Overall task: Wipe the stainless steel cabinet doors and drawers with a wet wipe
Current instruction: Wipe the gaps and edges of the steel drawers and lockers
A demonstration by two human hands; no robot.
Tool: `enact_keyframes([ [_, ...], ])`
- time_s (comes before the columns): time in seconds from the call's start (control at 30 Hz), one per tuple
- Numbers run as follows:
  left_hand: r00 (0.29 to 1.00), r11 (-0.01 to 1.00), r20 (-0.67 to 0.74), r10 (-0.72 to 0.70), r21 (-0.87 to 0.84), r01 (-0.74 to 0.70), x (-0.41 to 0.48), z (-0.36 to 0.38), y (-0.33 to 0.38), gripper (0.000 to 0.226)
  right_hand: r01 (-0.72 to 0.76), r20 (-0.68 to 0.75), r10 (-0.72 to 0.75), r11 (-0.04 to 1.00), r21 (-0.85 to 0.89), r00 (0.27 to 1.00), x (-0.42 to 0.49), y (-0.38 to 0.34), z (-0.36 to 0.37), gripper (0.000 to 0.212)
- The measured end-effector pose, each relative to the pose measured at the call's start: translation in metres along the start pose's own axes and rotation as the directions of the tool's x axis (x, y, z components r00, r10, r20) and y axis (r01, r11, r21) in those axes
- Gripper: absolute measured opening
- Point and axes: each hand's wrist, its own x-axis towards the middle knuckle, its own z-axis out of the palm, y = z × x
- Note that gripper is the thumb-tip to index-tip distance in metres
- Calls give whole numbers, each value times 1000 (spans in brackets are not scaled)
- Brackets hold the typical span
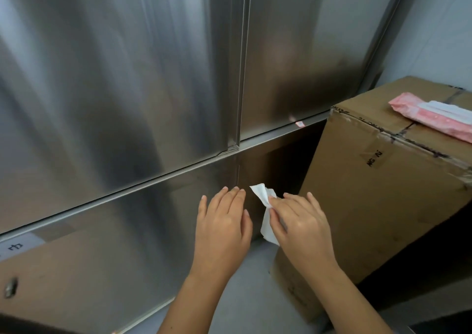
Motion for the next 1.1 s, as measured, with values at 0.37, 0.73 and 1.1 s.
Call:
enact_keyframes([
  [0.37, 999, 996, 14, -46, 76, 45, -40, -16, 58, 32, 50, -25, -47, 992, 118, 999, -33, 20, -37, 22],
  [0.73, 947, 908, -127, -296, 271, 320, -94, -74, 38, 44, 238, -127, -206, 909, 342, 970, -36, -44, -23, 14],
  [1.1, 833, 750, -297, -468, 365, 551, -175, -167, -12, 46, 427, -186, -389, 744, 513, 902, -55, -177, -19, 19],
])
